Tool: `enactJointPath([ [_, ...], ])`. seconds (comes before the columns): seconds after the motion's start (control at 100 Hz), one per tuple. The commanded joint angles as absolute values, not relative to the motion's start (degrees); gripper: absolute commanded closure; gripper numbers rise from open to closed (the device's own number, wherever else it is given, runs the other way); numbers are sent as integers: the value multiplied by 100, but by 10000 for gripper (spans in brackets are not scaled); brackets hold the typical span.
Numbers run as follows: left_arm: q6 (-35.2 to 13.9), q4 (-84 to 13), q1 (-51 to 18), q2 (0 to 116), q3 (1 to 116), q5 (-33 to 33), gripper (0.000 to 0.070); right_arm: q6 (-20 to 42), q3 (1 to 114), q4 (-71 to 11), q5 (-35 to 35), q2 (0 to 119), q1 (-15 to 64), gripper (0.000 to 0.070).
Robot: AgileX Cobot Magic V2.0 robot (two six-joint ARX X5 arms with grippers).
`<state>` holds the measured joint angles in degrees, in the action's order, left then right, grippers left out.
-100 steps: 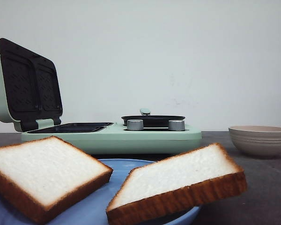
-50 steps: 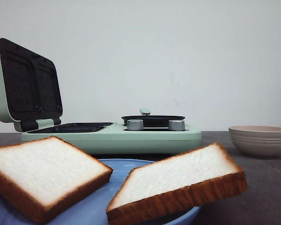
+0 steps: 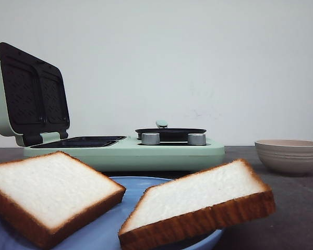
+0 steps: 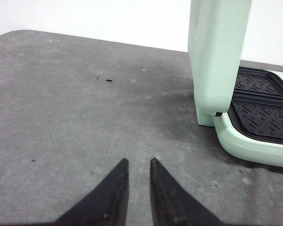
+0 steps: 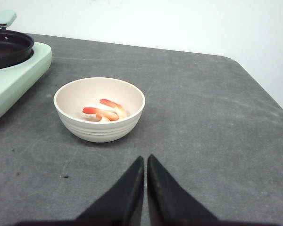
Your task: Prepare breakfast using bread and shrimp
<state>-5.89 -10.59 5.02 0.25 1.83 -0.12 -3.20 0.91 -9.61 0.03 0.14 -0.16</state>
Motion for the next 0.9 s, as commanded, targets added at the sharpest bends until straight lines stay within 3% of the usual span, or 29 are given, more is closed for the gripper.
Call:
enactJointPath([
  [0.0,-548,-1072,519,16,80,-23,700,-296,69,-897,-1,21,-23,696],
  [0.33,-548,-1072,519,16,80,-23,700,-263,69,-899,-23,21,-23,696],
  [0.55,-589,-1070,519,16,80,-21,700,486,69,-821,-19,21,-23,696],
  [0.75,-1098,-1059,519,16,187,-23,700,1037,191,-296,-16,21,-23,697],
  [0.89,-1221,-1081,519,38,517,-10,698,1223,711,-609,3,86,-23,698],
])
